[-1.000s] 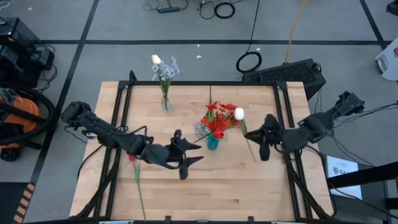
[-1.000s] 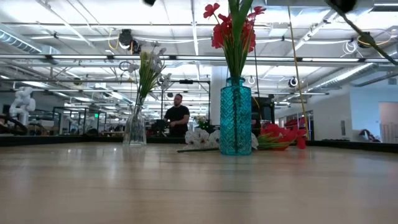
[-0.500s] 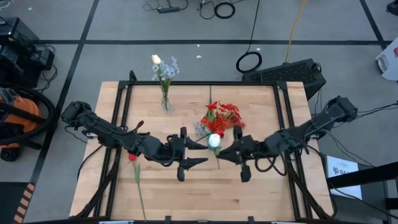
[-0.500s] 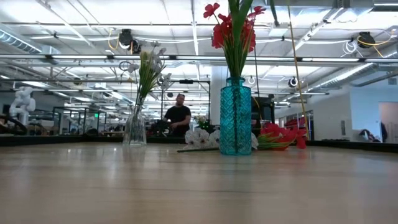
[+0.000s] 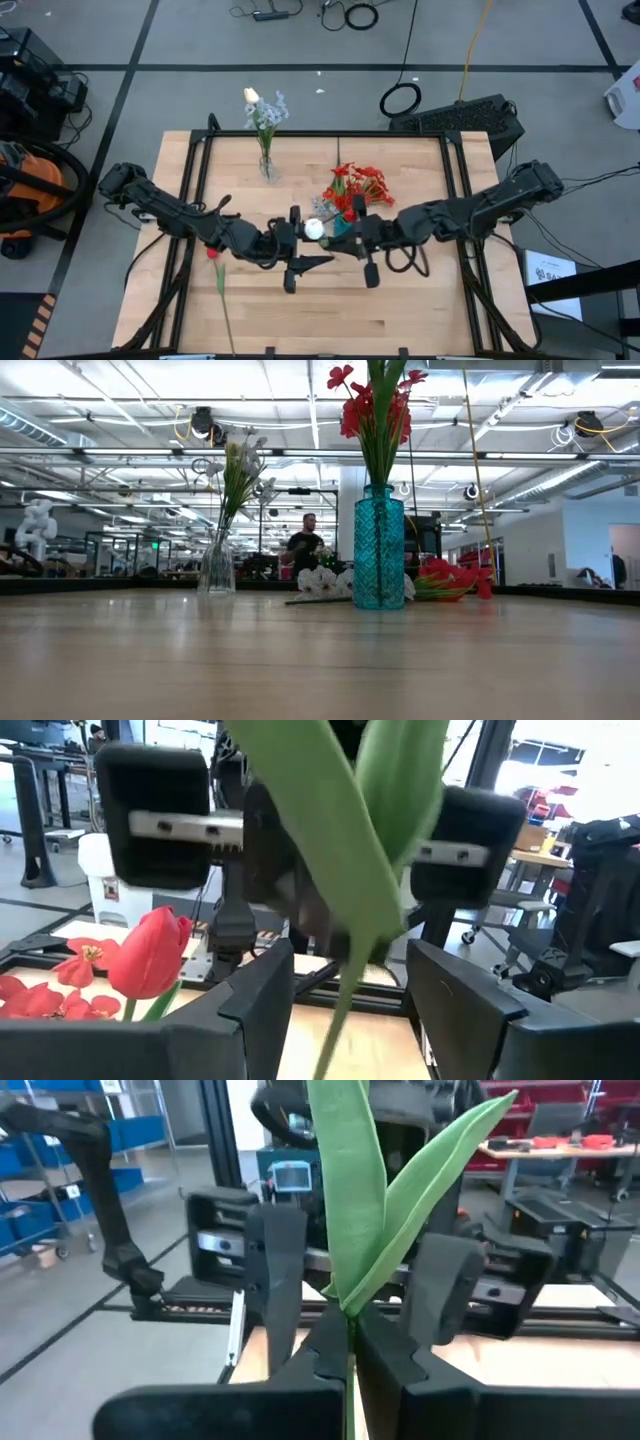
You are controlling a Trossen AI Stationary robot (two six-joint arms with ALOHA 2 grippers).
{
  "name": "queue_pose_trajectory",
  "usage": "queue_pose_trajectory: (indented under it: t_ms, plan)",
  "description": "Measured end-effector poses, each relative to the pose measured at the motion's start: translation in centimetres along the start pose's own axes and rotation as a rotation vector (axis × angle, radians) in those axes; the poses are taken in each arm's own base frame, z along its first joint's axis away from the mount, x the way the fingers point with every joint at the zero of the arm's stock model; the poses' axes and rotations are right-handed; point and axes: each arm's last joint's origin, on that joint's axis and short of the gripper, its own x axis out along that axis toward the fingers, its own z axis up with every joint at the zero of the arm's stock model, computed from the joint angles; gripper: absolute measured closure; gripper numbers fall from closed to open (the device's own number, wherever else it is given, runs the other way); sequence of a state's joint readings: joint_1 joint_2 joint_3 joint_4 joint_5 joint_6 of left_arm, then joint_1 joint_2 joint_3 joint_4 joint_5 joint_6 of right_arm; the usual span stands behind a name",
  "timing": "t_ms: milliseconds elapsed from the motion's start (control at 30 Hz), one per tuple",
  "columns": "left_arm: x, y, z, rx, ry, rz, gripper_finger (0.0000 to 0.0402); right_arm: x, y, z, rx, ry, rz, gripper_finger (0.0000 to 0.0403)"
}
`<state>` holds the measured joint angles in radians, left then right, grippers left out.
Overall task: Sort flowers into vase by color
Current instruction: Put the white tulip into the transparent vase
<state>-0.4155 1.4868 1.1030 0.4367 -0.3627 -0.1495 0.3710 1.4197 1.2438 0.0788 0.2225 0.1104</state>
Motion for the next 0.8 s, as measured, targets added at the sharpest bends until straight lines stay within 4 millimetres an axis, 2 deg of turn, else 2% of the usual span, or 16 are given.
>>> queue_pose_trajectory:
  t_ms: [167, 267, 400, 433, 800]
  plan:
    - [0.0, 0.0, 0.0, 0.001, 0.004, 0.001, 0.0240, 0.7, -0.3, -0.1, 0.002, 0.002, 0.028, 0.0402]
    - [0.0, 0.0, -0.1, 0.004, 0.013, 0.003, 0.0292, 0.8, -0.5, -0.2, 0.001, 0.007, 0.021, 0.0396]
    - [0.0, 0.0, -0.3, 0.011, 0.032, 0.000, 0.0379, 0.9, -0.8, -0.2, 0.001, 0.005, 0.019, 0.0384]
    - [0.0, 0.0, -0.3, 0.010, 0.032, -0.002, 0.0388, 0.9, -0.9, -0.1, 0.002, 0.003, 0.018, 0.0381]
    - [0.0, 0.2, -0.1, 0.009, 0.022, 0.019, 0.0398, 0.1, -1.5, 0.8, 0.021, -0.033, -0.006, 0.0329]
